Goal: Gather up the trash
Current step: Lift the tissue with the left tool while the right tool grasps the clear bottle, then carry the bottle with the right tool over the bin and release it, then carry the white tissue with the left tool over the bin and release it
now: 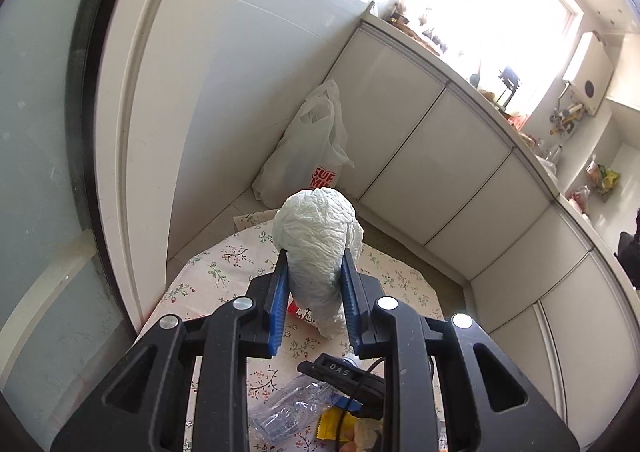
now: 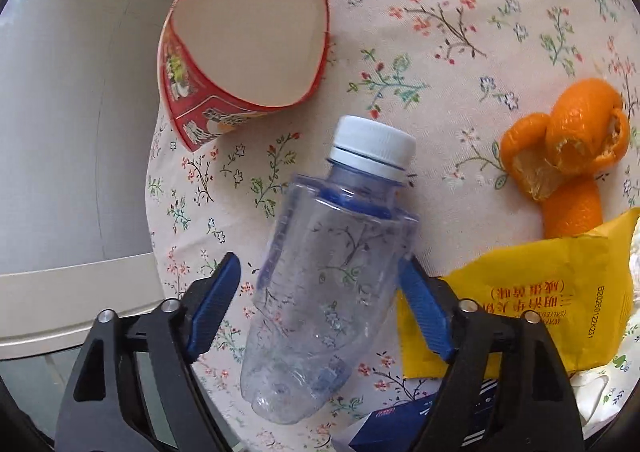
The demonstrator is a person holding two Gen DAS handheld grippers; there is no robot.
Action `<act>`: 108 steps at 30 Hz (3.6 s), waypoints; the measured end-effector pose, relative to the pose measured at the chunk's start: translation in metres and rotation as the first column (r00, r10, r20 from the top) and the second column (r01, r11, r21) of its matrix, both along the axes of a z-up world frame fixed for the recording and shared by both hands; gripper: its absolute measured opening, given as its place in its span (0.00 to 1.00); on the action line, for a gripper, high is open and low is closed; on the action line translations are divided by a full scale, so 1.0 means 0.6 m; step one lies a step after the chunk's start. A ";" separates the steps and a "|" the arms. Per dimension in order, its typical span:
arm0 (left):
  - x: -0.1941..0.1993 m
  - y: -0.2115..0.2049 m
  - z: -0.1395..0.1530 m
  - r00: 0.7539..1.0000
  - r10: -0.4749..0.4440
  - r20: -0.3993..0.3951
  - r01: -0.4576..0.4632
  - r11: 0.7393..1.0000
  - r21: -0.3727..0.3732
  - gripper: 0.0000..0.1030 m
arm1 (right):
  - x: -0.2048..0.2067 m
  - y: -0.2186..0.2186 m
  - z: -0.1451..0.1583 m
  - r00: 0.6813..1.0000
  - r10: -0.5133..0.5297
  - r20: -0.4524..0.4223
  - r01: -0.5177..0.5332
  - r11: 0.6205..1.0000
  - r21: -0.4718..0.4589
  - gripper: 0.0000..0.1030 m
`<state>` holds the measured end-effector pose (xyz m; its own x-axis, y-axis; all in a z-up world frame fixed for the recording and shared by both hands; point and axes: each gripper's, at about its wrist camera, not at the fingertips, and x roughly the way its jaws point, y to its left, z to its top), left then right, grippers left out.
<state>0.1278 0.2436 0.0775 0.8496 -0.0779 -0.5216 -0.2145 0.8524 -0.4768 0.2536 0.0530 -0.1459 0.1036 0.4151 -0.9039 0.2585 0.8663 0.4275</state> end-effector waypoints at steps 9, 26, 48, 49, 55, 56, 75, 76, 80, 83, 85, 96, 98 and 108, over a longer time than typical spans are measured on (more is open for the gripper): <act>-0.006 0.003 -0.009 1.000 0.008 -0.001 -0.008 1.000 -0.027 0.24 | 0.000 0.004 0.026 0.991 0.010 0.134 -0.011 1.000 0.001 0.57; 0.002 -0.069 0.007 0.999 -0.052 0.010 0.052 0.999 0.005 0.24 | -0.026 -0.161 0.182 0.925 -0.063 0.374 0.066 0.998 0.003 0.58; 0.004 -0.297 -0.005 0.966 -0.256 0.041 0.244 0.951 0.188 0.24 | -0.160 -0.430 0.318 0.663 -0.058 0.746 0.326 0.920 -0.218 0.58; 0.003 -0.309 -0.006 0.963 -0.267 0.040 0.254 0.947 0.195 0.24 | -0.166 -0.438 0.320 0.657 -0.061 0.751 0.336 0.916 -0.220 0.58; 0.001 -0.372 -0.016 0.943 -0.332 0.020 0.318 0.917 0.240 0.24 | -0.198 -0.490 0.334 0.621 -0.083 0.779 0.402 0.887 -0.227 0.58; -0.001 -0.383 -0.019 0.939 -0.344 0.016 0.330 0.911 0.247 0.24 | -0.201 -0.498 0.335 0.617 -0.089 0.782 0.414 0.882 -0.227 0.58; -0.014 -0.510 -0.050 0.883 -0.468 -0.044 0.455 0.827 0.331 0.24 | -0.238 -0.689 0.312 0.562 -0.134 0.816 0.674 0.646 -0.358 0.58; -0.014 -0.516 -0.051 0.880 -0.473 -0.047 0.460 0.823 0.334 0.24 | -0.236 -0.696 0.307 0.567 -0.134 0.813 0.680 0.632 -0.370 0.58; -0.015 -0.542 -0.058 0.868 -0.493 -0.060 0.481 0.804 0.348 0.24 | -0.229 -0.725 0.284 0.593 -0.139 0.793 0.694 0.587 -0.417 0.59; -0.016 -0.562 -0.064 0.858 -0.509 -0.069 0.498 0.792 0.353 0.24 | -0.226 -0.741 0.274 0.608 -0.155 0.779 0.697 0.574 -0.430 0.60; -0.017 -0.576 -0.070 0.850 -0.522 -0.078 0.512 0.781 0.357 0.24 | -0.225 -0.748 0.275 0.605 -0.158 0.780 0.704 0.565 -0.431 0.66; -0.002 -0.671 -0.092 0.803 -0.587 -0.101 0.585 0.747 0.314 0.25 | -0.296 -0.824 0.296 0.511 -0.272 0.816 0.809 0.474 -0.348 0.93; 0.009 -0.701 -0.088 0.789 -0.606 -0.102 0.607 0.742 0.284 0.25 | -0.313 -0.842 0.298 0.506 -0.286 0.813 0.817 0.460 -0.347 0.93; 0.049 -0.887 -0.060 0.709 -0.696 -0.113 0.698 0.668 0.258 0.26 | -0.393 -0.936 0.296 0.449 -0.393 0.802 0.867 0.410 -0.284 0.93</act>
<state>0.1570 -0.2885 0.0412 0.6021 -0.5073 -0.6166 0.4925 0.8438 -0.2134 0.0181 -0.5088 0.0319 0.6027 -0.6141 -0.5096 0.7739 0.6055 0.1857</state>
